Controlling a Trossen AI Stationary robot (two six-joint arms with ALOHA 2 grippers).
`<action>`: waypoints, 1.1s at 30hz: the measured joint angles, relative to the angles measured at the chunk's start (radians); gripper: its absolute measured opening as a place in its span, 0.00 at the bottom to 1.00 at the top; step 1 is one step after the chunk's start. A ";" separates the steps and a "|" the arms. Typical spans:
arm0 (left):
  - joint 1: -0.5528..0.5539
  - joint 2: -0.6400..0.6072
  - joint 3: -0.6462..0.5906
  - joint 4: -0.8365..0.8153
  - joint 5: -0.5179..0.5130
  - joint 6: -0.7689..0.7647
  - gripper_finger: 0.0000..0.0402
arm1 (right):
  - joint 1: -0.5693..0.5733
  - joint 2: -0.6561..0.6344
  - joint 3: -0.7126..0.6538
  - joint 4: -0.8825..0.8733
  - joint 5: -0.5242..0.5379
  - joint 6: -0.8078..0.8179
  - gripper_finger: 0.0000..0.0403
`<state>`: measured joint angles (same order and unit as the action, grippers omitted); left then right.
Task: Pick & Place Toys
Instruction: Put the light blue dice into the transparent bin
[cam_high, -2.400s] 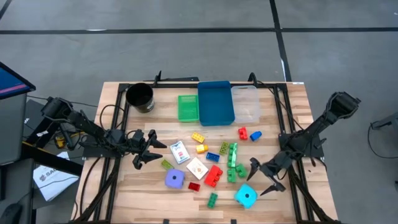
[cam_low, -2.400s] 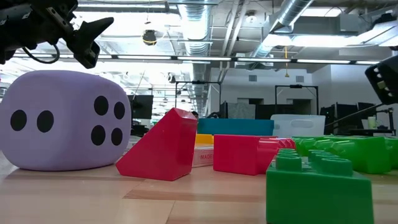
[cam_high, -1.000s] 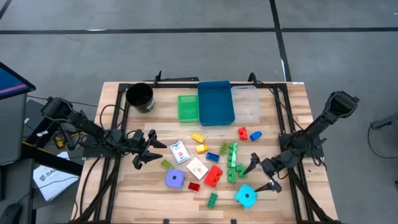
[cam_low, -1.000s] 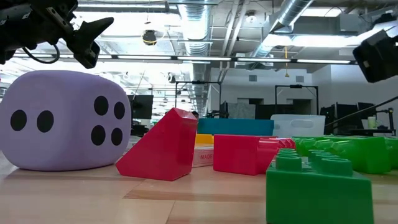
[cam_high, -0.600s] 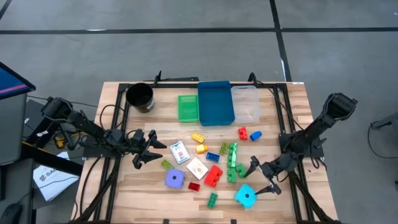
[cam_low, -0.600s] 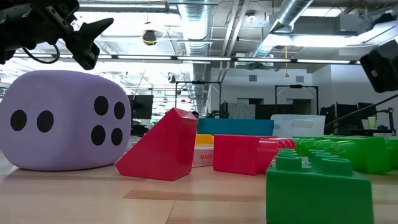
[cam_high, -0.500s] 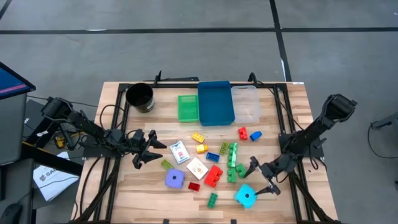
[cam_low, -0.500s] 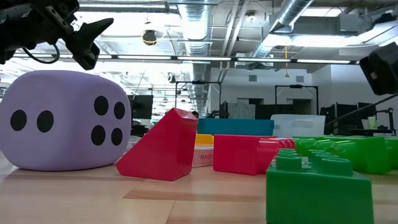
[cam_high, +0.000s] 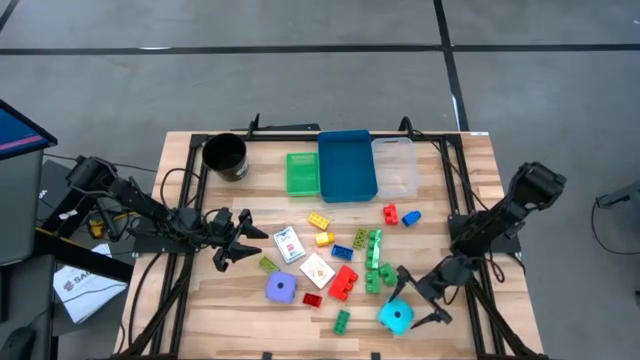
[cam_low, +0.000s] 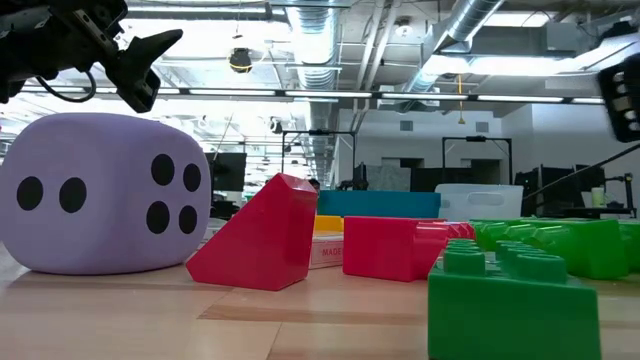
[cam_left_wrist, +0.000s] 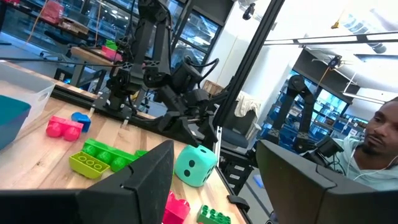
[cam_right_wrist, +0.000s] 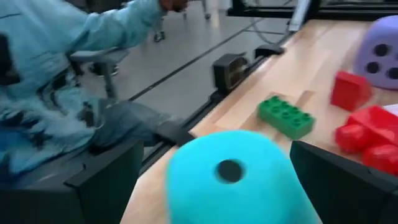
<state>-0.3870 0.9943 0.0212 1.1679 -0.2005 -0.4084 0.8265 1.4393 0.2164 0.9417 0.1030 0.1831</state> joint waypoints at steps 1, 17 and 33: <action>0.000 0.000 0.000 0.000 0.000 0.000 0.56 | -0.006 0.009 0.004 -0.001 0.001 0.000 0.99; 0.000 0.000 0.000 0.000 0.000 0.000 0.56 | -0.072 0.146 0.026 0.057 -0.019 0.060 0.99; 0.000 0.000 0.000 0.000 0.000 0.000 0.56 | -0.067 0.151 0.023 0.084 -0.133 0.052 0.99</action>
<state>-0.3873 0.9939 0.0210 1.1679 -0.2005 -0.4084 0.7590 1.5906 0.2390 1.0260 -0.0296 0.2352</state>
